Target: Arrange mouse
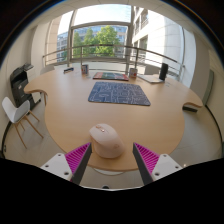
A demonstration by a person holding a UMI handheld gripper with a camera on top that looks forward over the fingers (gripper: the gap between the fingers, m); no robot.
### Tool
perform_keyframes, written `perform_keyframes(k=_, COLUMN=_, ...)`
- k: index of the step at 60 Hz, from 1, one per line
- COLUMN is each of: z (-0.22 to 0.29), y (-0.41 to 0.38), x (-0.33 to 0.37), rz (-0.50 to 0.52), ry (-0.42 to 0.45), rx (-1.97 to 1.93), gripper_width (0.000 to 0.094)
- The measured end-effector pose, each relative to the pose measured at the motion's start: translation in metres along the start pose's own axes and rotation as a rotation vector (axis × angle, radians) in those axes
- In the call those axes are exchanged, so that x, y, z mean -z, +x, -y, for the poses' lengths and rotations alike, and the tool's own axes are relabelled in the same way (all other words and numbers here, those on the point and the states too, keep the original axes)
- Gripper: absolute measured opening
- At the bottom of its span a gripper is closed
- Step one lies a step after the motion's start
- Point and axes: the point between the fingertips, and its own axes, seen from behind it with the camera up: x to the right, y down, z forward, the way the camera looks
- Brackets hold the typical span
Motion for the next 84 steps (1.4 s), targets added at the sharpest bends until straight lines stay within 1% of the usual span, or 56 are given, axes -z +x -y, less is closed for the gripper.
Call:
perform_keyframes(k=6, z=0.011, y=-0.003, x=-0.034, rz=0.014, ry=-0.006, rx=0.030, gripper_width=0.0851)
perform_keyframes(k=14, z=0.025, y=0.000, x=-0.054, rz=0.016, ry=0.004, rx=0.031, gripper_width=0.0826)
perform_keyframes(k=19, z=0.026, y=0.000, x=-0.064, rz=0.034, ry=-0.009, rx=-0.013, gripper_width=0.0739)
perform_keyframes(k=23, z=0.030, y=0.001, x=-0.072, rz=0.053, ry=-0.007, rx=-0.044, gripper_width=0.0631)
perform_keyframes(k=25, z=0.031, y=0.003, x=-0.073, rz=0.047, ry=-0.005, rx=-0.035, gripper_width=0.0543)
perform_keyframes(k=29, z=0.032, y=0.002, x=-0.074, rz=0.044, ry=0.003, rx=-0.045, gripper_width=0.0520)
perform_keyframes(k=36, z=0.033, y=0.004, x=-0.076, rz=0.037, ry=0.001, rx=-0.054, gripper_width=0.0439)
perform_keyframes(k=41, z=0.035, y=0.002, x=-0.073, rz=0.047, ry=-0.020, rx=-0.063, gripper_width=0.0409)
perform_keyframes(k=45, z=0.047, y=0.005, x=-0.071, rz=0.056, ry=-0.017, rx=-0.069, gripper_width=0.0409)
perform_keyframes(k=49, z=0.077, y=0.014, x=-0.063, rz=0.055, ry=0.023, rx=-0.063, gripper_width=0.0409)
perform_keyframes(k=52, z=0.110, y=0.020, x=-0.057, rz=0.064, ry=0.066, rx=-0.064, gripper_width=0.0408)
perform_keyframes(k=61, z=0.245, y=0.045, x=-0.053, rz=0.071, ry=0.260, rx=-0.066, gripper_width=0.0407)
perform_keyframes(k=65, z=0.299, y=0.056, x=-0.068, rz=0.072, ry=0.326, rx=-0.056, gripper_width=0.0407)
perform_keyframes(k=70, z=0.335, y=0.061, x=-0.104, rz=0.072, ry=0.361, rx=-0.038, gripper_width=0.0406)
perform_keyframes(k=72, z=0.345, y=0.062, x=-0.121, rz=0.077, ry=0.352, rx=-0.033, gripper_width=0.0407)
perform_keyframes(k=76, z=0.343, y=0.060, x=-0.167, rz=0.085, ry=0.306, rx=-0.030, gripper_width=0.0406)
perform_keyframes(k=77, z=0.340, y=0.059, x=-0.178, rz=0.087, ry=0.290, rx=-0.026, gripper_width=0.0406)
perform_keyframes(k=78, z=0.325, y=0.056, x=-0.193, rz=0.088, ry=0.286, rx=-0.023, gripper_width=0.0406)
perform_keyframes(k=79, z=0.328, y=0.056, x=-0.201, rz=0.089, ry=0.263, rx=-0.018, gripper_width=0.0405)
perform_keyframes(k=84, z=0.300, y=0.053, x=-0.251, rz=0.091, ry=0.176, rx=0.008, gripper_width=0.0407)
